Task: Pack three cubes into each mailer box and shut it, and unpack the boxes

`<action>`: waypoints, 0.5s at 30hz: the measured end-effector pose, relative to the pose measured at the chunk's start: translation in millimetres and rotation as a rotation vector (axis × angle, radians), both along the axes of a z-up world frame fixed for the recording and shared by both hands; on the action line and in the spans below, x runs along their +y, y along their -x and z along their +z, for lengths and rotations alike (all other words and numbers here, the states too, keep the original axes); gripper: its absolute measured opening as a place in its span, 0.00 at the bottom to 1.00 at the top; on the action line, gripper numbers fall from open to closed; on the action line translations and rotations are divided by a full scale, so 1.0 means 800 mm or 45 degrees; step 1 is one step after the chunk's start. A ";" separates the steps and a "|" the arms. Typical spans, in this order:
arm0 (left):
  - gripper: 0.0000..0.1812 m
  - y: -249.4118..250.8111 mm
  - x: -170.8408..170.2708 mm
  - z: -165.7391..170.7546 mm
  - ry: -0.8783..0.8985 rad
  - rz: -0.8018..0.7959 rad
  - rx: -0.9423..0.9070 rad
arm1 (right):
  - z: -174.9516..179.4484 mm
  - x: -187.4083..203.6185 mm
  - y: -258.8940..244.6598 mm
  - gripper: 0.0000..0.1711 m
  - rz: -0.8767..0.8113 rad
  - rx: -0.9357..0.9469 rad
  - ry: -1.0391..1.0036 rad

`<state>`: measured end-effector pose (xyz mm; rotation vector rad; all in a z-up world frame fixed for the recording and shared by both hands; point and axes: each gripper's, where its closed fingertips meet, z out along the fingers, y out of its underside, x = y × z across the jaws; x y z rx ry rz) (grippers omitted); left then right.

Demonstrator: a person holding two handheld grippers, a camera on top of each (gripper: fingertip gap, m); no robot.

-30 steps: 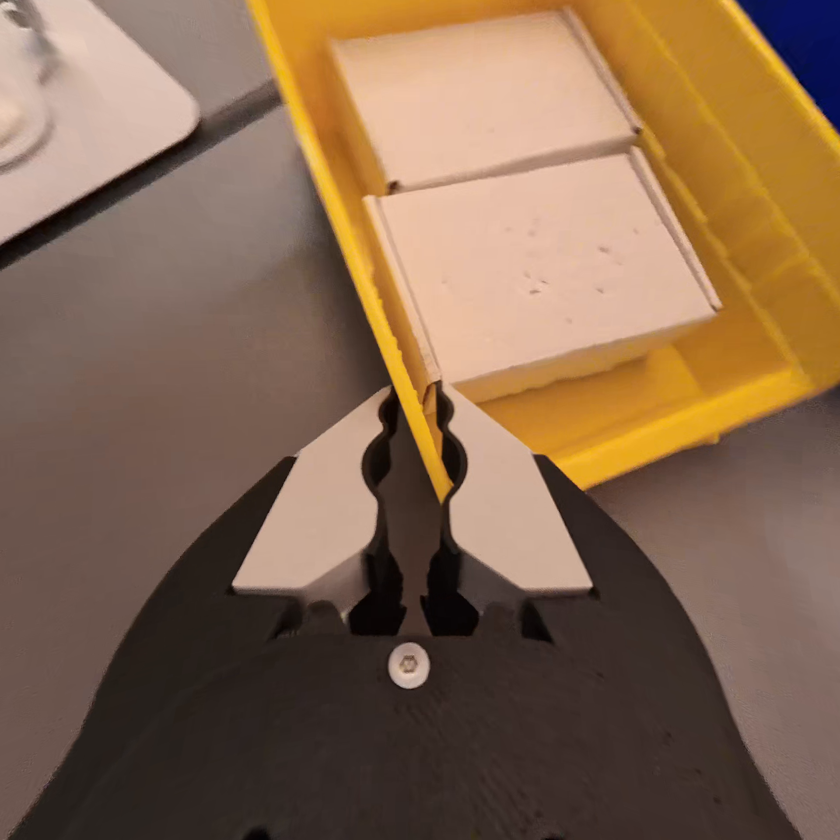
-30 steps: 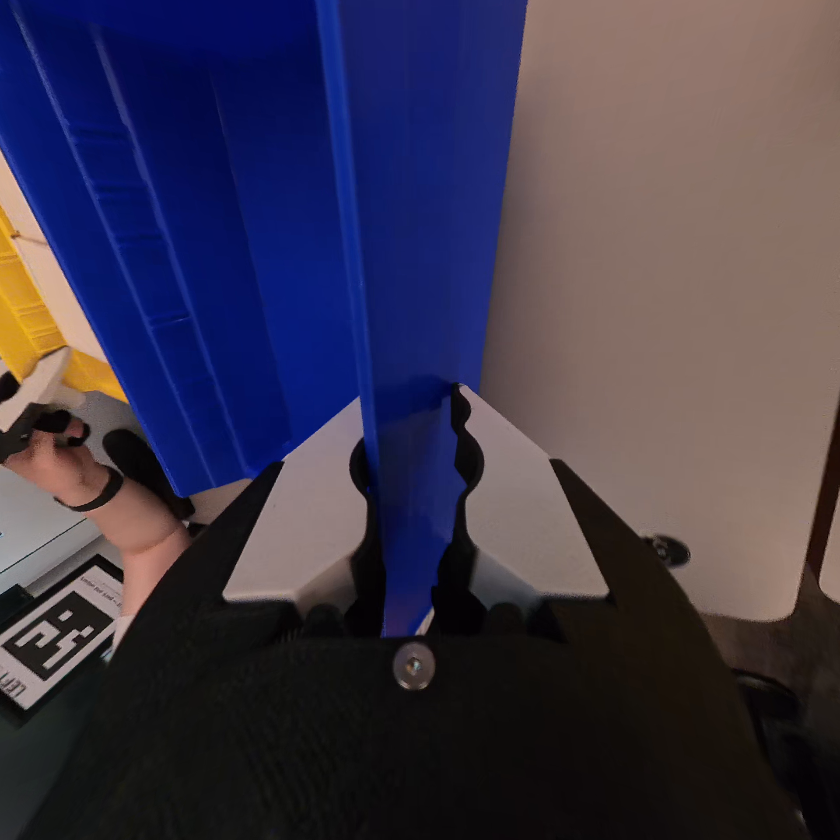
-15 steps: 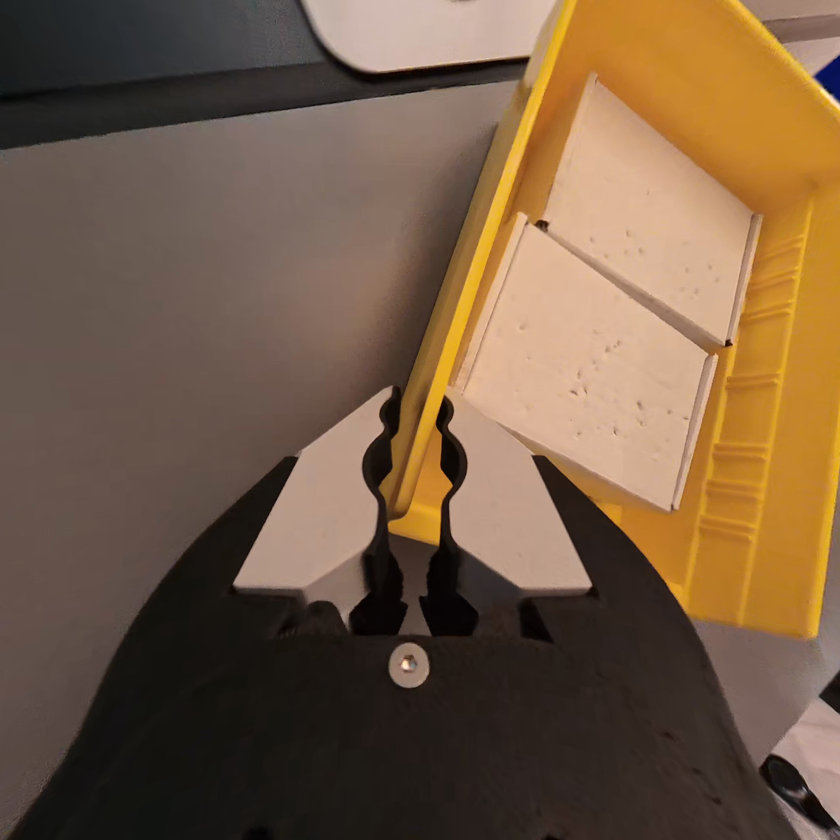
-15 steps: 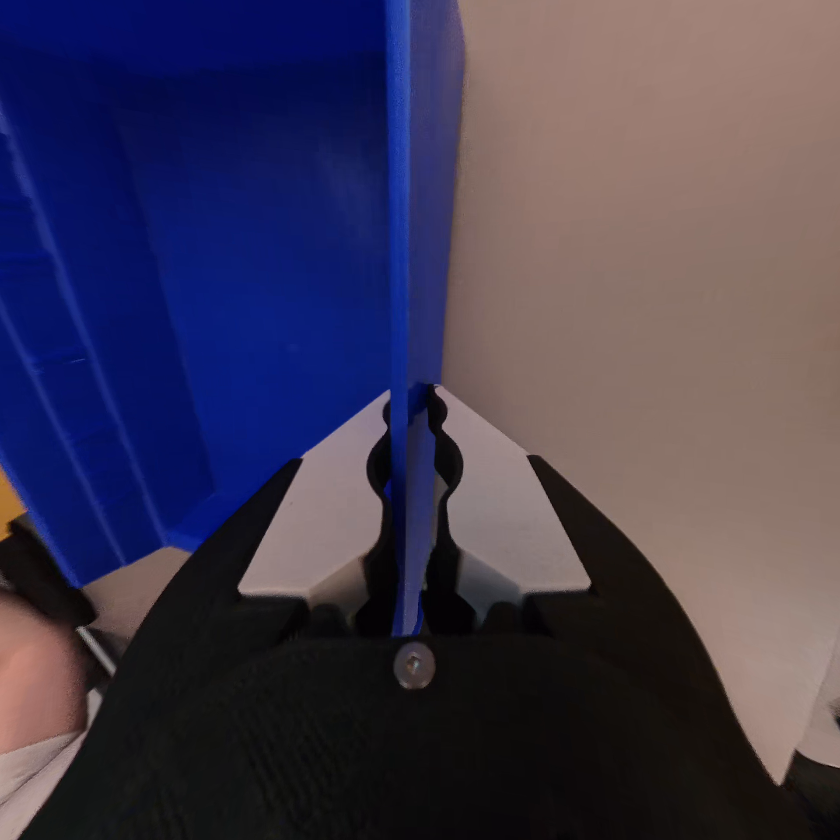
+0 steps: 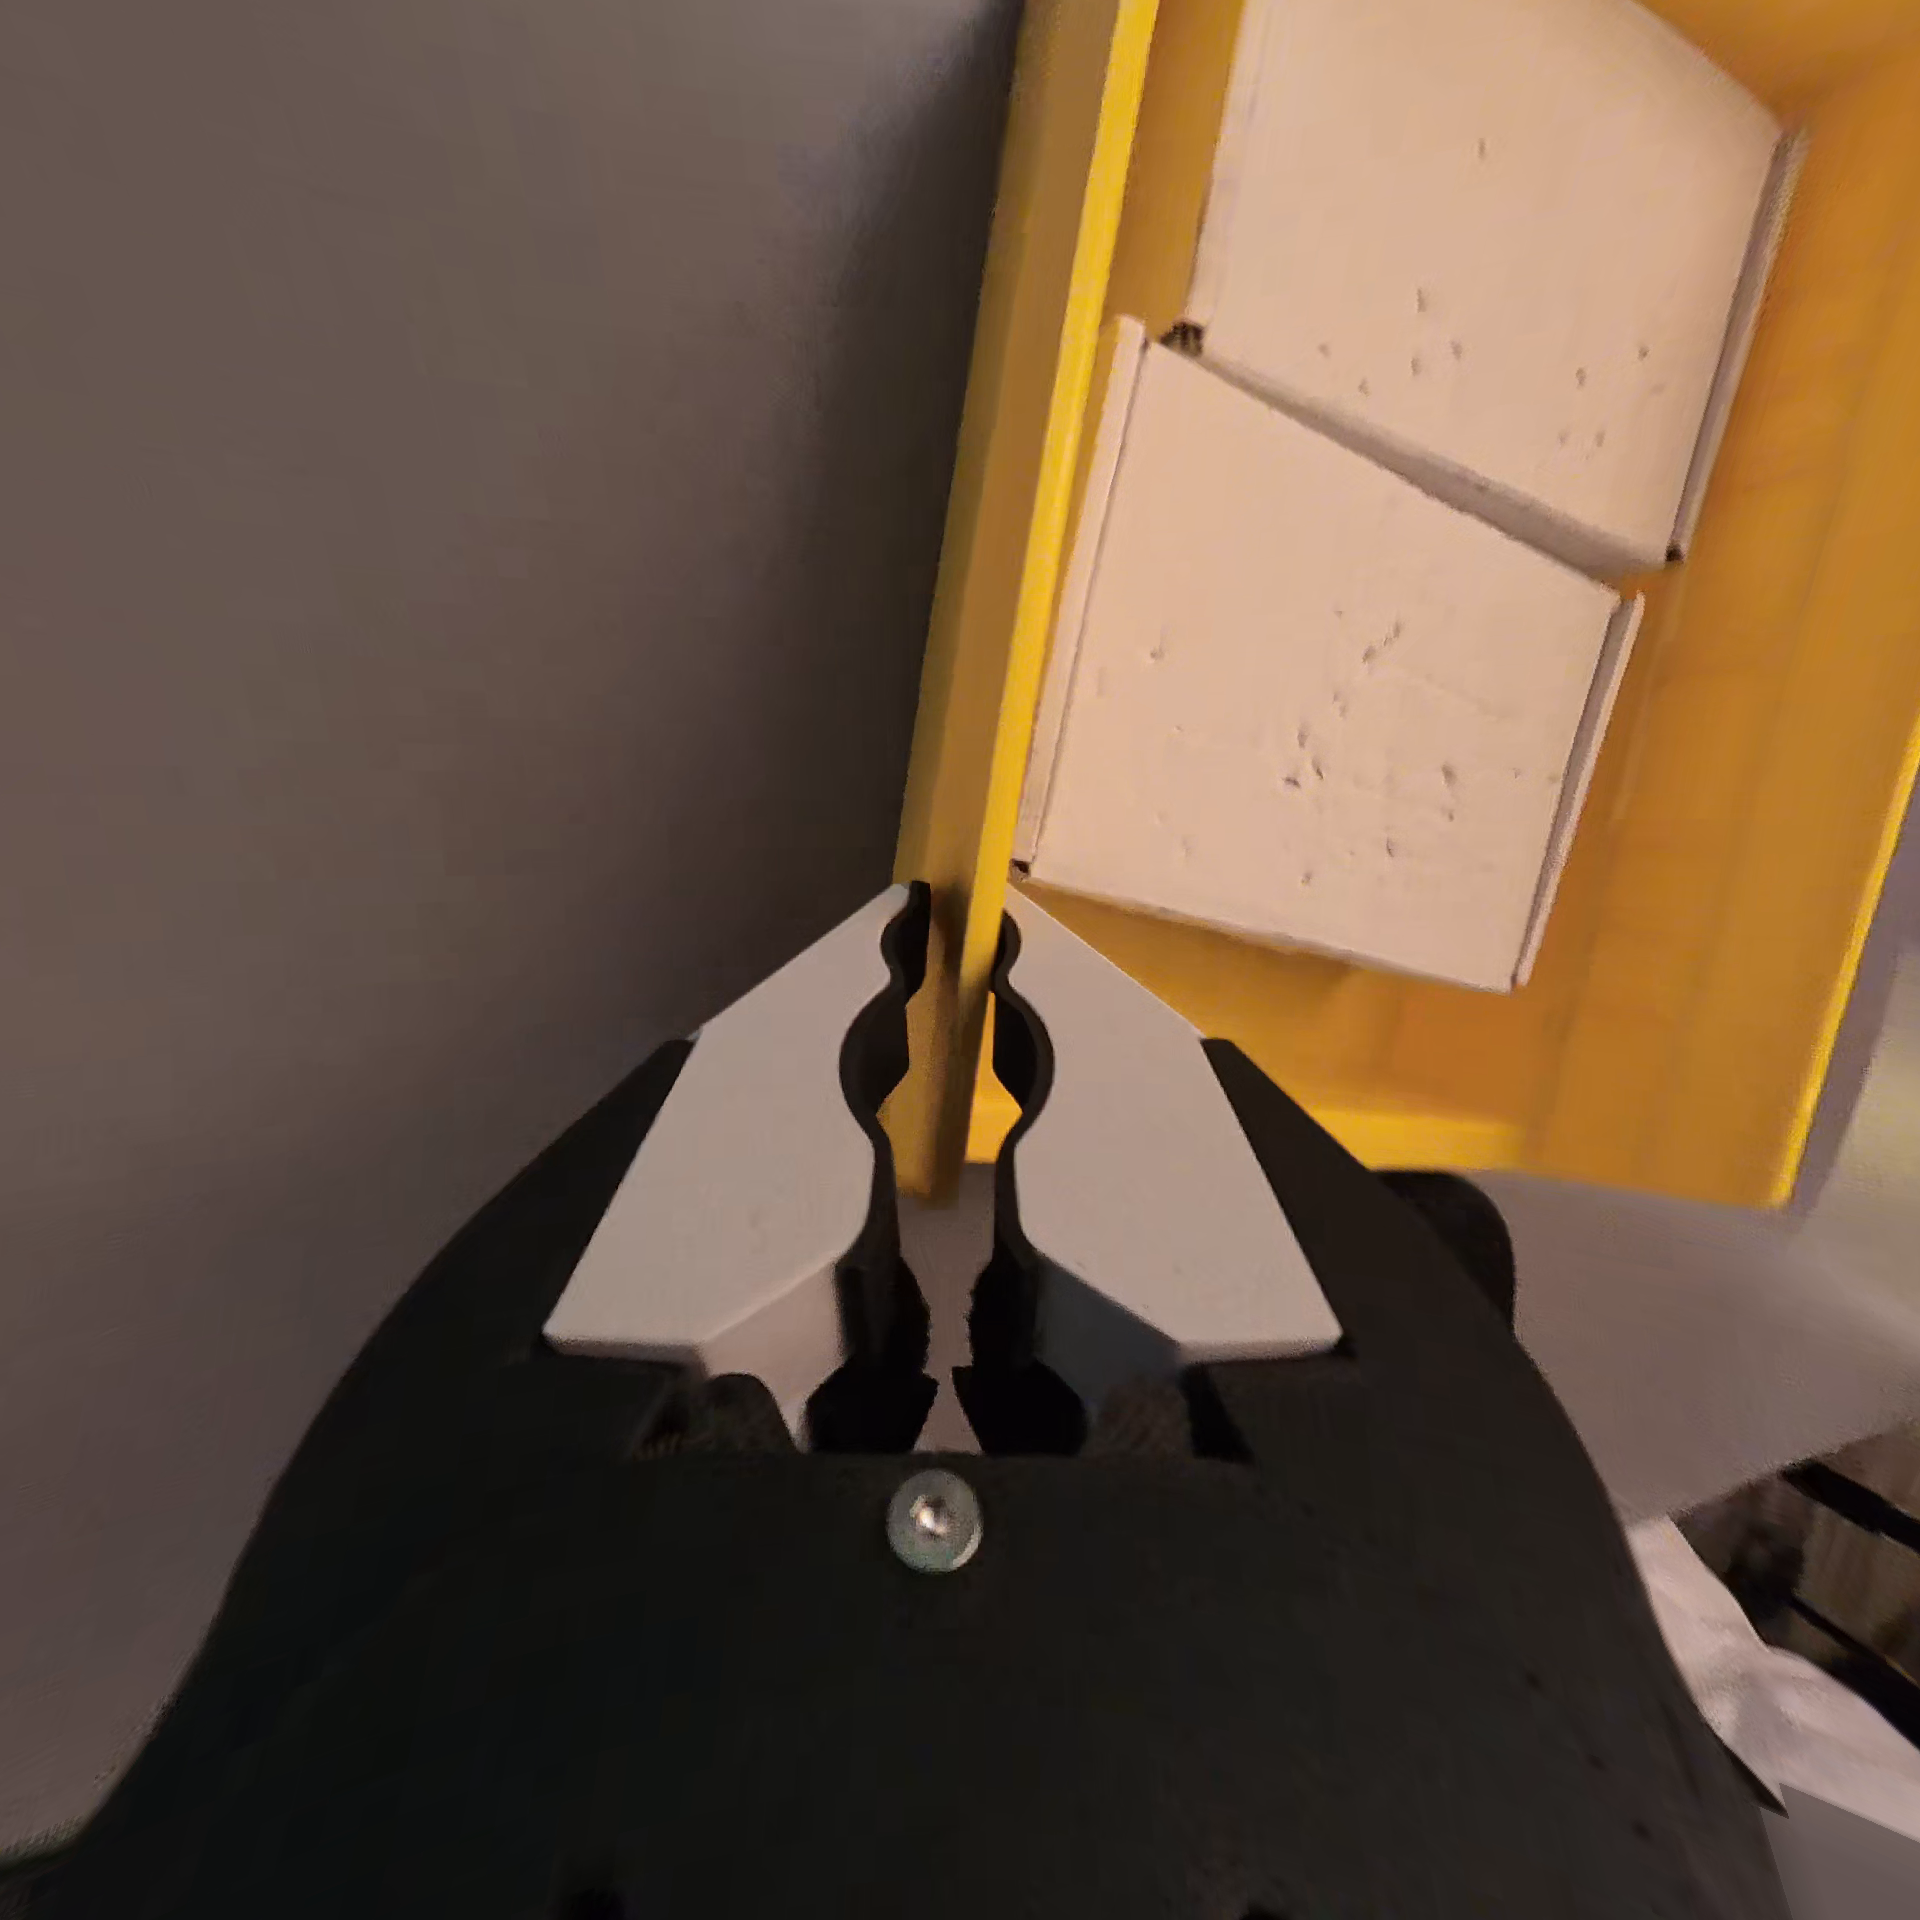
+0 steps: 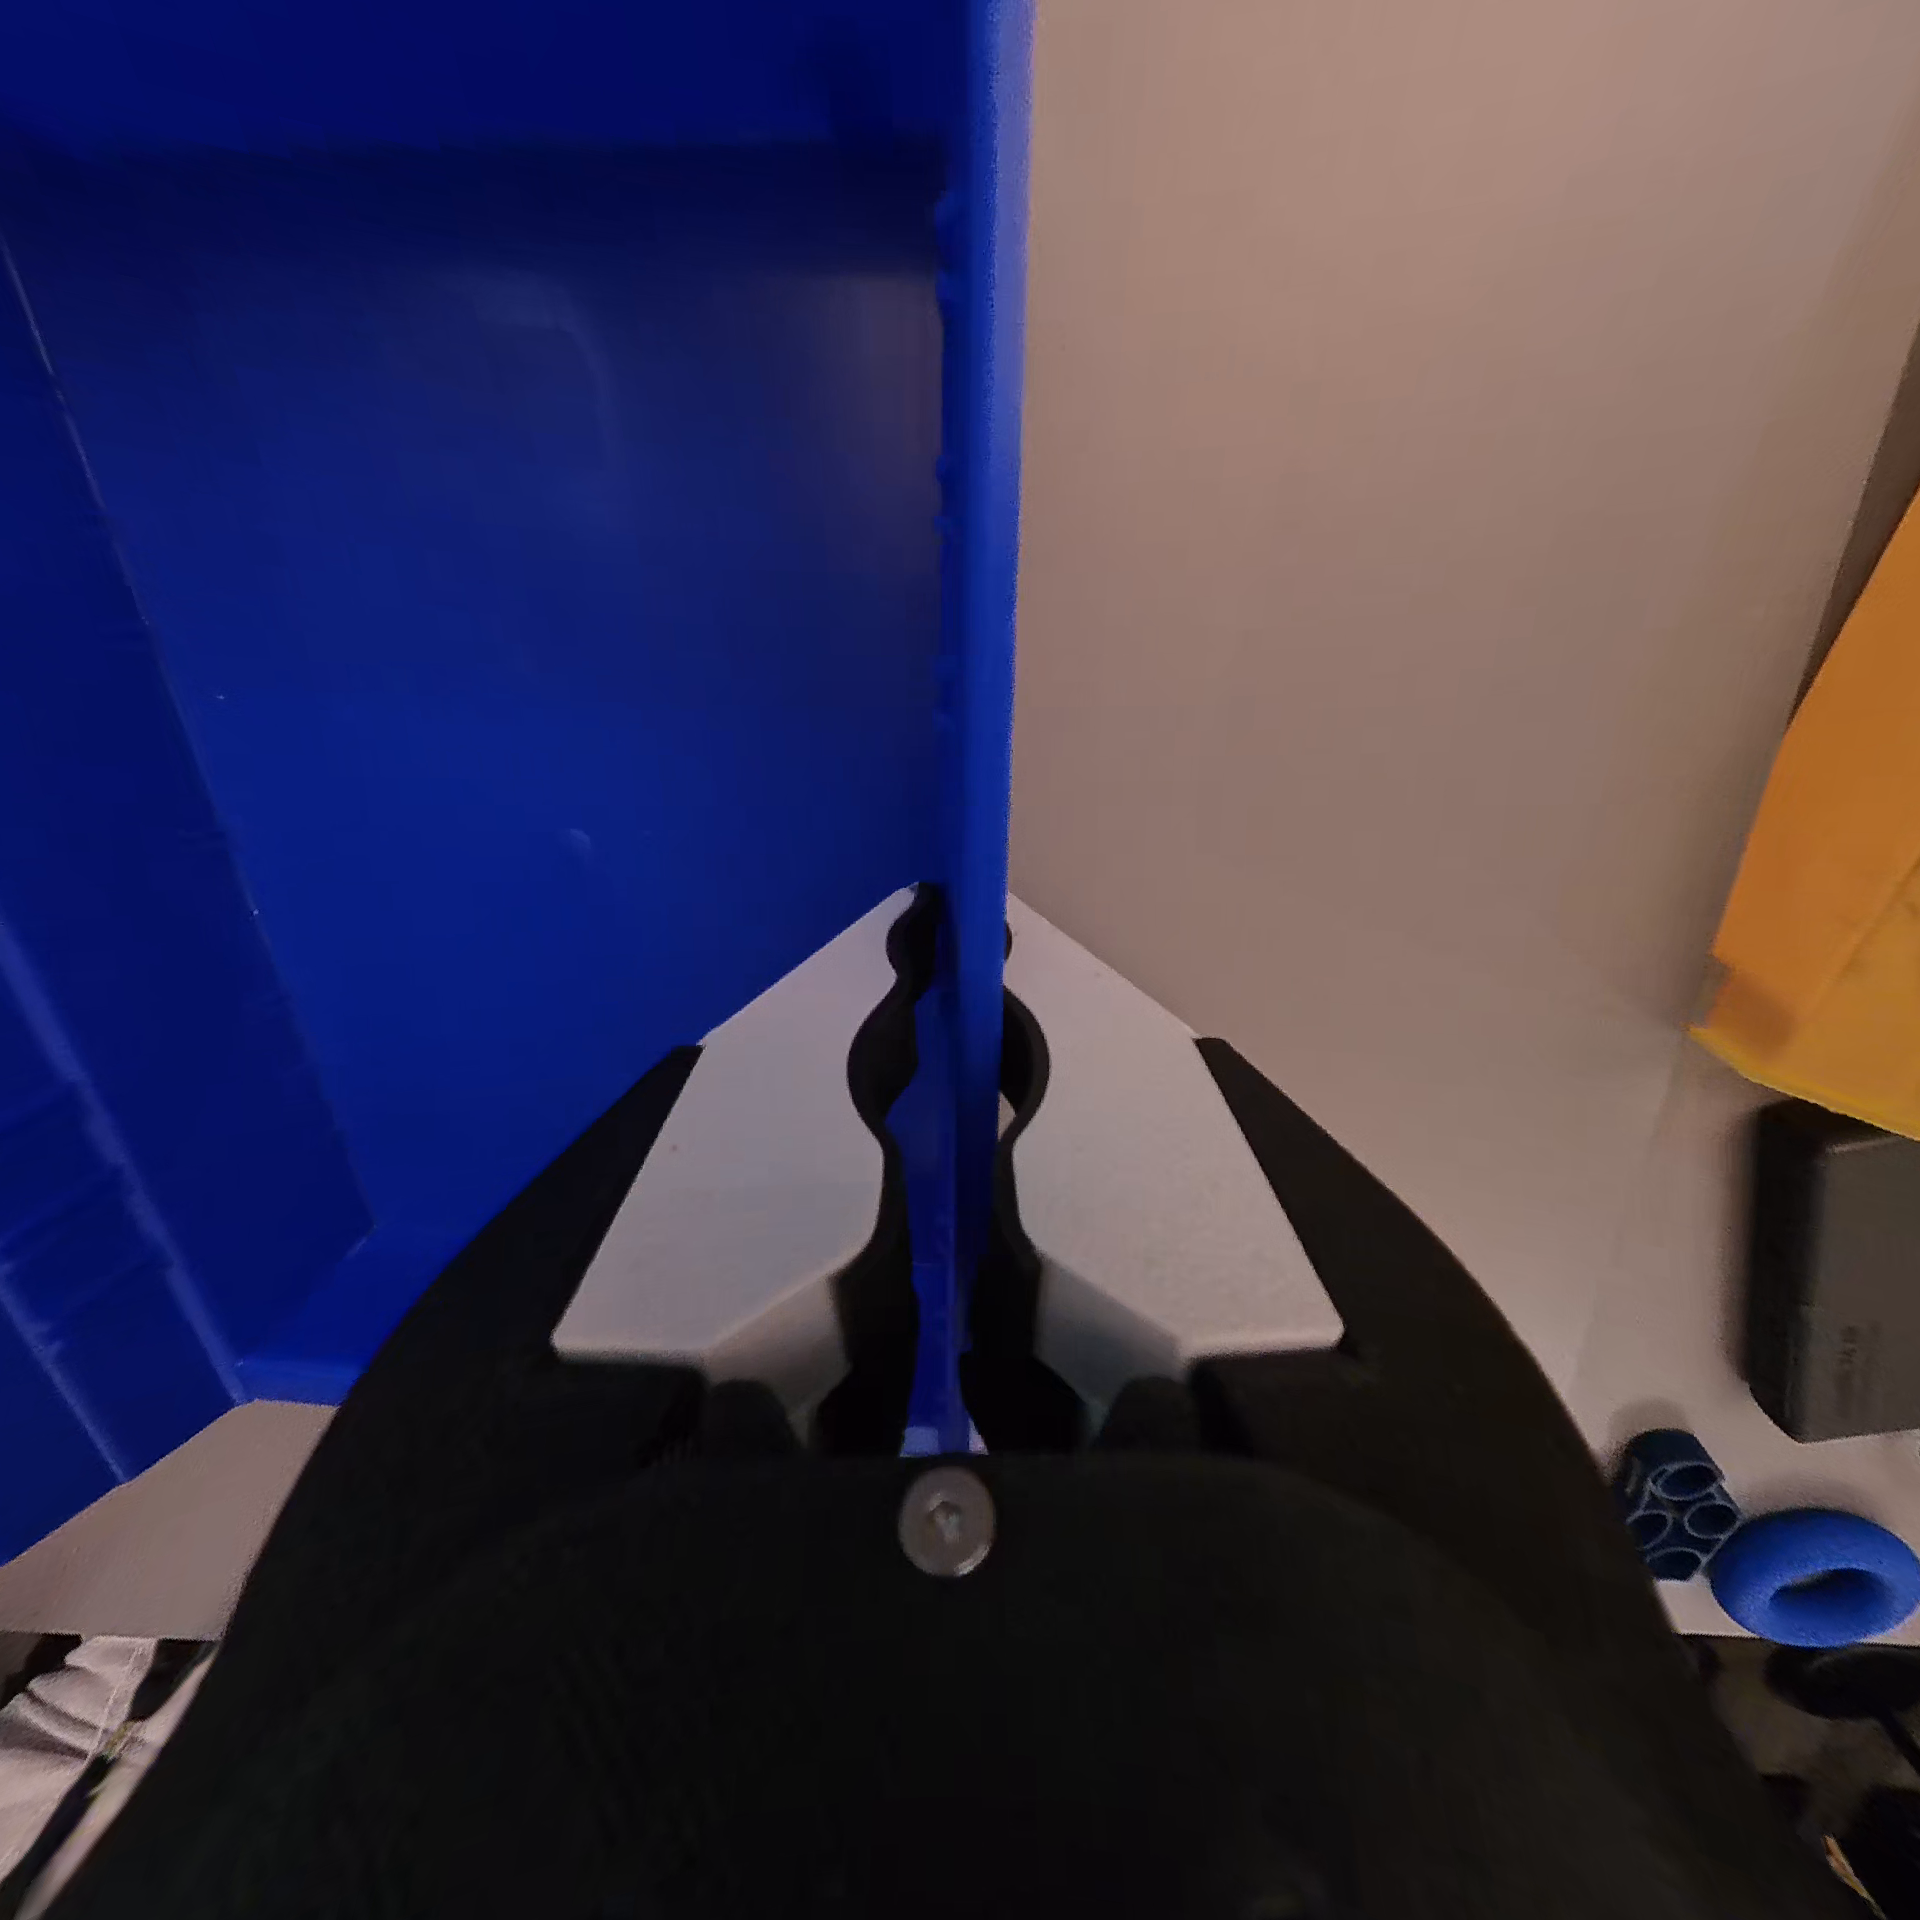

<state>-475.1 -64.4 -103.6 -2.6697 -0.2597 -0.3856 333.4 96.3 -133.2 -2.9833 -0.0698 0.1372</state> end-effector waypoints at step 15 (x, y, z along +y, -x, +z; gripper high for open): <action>0.02 -0.024 -0.034 -0.006 0.230 -0.229 0.270 | 0.001 -0.001 -0.017 0.03 -0.078 -0.013 -0.062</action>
